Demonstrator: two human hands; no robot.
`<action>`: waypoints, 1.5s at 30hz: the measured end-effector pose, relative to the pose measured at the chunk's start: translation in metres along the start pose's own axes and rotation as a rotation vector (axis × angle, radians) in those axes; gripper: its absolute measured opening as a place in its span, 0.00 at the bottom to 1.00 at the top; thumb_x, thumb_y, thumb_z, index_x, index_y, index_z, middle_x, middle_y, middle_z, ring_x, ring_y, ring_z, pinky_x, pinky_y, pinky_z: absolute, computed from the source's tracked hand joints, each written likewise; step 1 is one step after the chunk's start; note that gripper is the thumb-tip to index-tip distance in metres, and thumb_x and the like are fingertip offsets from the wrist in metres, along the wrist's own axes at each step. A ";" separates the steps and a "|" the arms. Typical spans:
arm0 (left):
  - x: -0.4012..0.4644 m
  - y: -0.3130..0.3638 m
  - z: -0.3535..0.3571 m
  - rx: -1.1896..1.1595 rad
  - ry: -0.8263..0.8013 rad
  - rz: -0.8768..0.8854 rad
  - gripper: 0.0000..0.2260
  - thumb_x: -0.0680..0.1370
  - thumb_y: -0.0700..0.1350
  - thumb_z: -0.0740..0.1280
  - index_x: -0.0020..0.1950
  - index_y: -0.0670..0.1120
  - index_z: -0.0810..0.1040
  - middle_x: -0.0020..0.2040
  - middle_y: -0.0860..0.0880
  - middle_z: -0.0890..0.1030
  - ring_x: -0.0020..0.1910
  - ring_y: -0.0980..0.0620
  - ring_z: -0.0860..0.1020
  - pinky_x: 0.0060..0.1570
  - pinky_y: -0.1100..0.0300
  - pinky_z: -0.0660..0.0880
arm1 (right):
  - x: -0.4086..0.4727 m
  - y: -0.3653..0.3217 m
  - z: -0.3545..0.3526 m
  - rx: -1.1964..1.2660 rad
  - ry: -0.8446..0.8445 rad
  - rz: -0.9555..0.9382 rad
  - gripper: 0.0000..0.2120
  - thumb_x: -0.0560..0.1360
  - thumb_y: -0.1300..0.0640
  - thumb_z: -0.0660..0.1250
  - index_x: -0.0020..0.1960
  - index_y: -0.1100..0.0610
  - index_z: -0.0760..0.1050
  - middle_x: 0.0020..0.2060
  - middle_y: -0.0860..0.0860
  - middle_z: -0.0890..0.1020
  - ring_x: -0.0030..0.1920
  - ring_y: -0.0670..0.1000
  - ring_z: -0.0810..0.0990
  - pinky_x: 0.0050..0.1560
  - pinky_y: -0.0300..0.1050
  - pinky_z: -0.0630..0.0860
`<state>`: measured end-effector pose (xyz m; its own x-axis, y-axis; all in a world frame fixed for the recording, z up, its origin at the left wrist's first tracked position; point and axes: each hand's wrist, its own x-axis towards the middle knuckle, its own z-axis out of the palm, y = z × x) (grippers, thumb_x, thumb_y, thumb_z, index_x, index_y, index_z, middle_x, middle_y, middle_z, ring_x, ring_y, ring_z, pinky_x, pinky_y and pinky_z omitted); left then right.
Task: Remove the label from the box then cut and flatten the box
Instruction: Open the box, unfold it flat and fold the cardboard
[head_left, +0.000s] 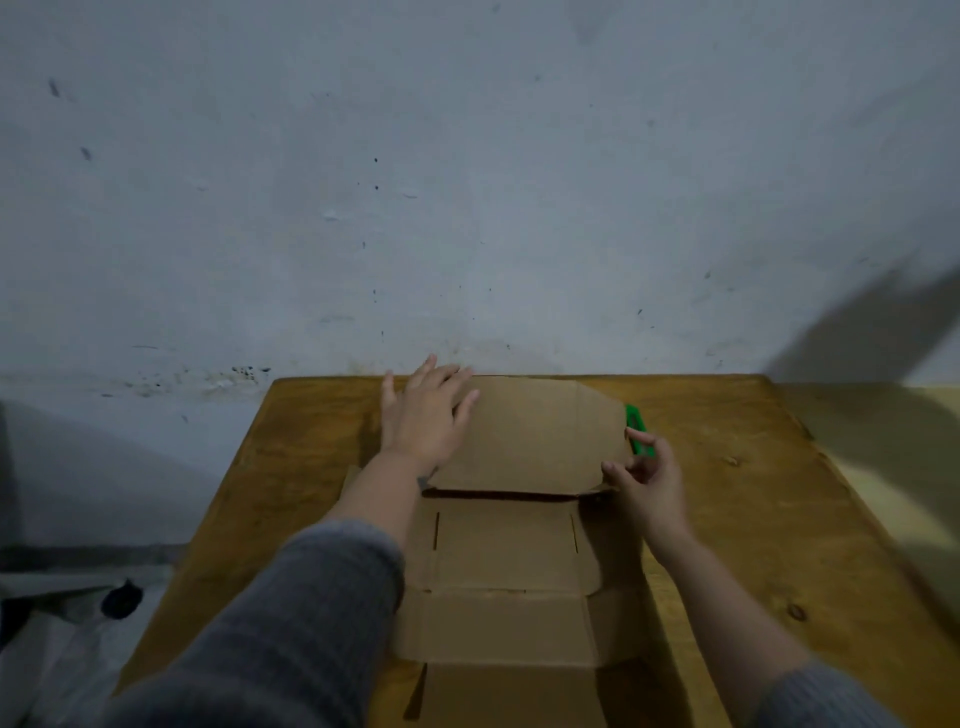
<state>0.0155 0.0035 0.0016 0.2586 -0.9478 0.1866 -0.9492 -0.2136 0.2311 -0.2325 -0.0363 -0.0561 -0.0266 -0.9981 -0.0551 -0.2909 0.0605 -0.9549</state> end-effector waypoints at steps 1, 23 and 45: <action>-0.001 0.000 0.001 -0.005 0.002 -0.004 0.21 0.82 0.58 0.48 0.74 0.57 0.63 0.74 0.56 0.66 0.76 0.55 0.56 0.73 0.42 0.45 | -0.002 -0.002 -0.001 0.009 -0.010 0.001 0.19 0.74 0.58 0.68 0.62 0.48 0.68 0.45 0.57 0.79 0.48 0.56 0.80 0.51 0.55 0.79; -0.109 -0.005 -0.027 -0.567 -0.032 -0.037 0.05 0.76 0.47 0.69 0.48 0.55 0.84 0.49 0.56 0.84 0.50 0.62 0.78 0.54 0.67 0.71 | -0.054 -0.057 -0.049 -0.315 -0.580 -0.131 0.10 0.75 0.53 0.66 0.55 0.50 0.81 0.57 0.47 0.81 0.62 0.47 0.74 0.64 0.47 0.69; -0.167 -0.013 0.030 -0.174 -0.156 0.174 0.16 0.78 0.50 0.67 0.66 0.52 0.76 0.66 0.55 0.76 0.66 0.58 0.73 0.67 0.62 0.67 | -0.086 0.025 -0.042 -0.720 -0.547 -0.570 0.16 0.76 0.57 0.66 0.64 0.50 0.75 0.66 0.46 0.74 0.69 0.45 0.69 0.70 0.47 0.67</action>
<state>-0.0207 0.1578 -0.0615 0.0517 -0.9944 0.0920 -0.9285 -0.0139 0.3712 -0.2778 0.0516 -0.0633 0.6722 -0.7386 0.0508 -0.6261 -0.6038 -0.4934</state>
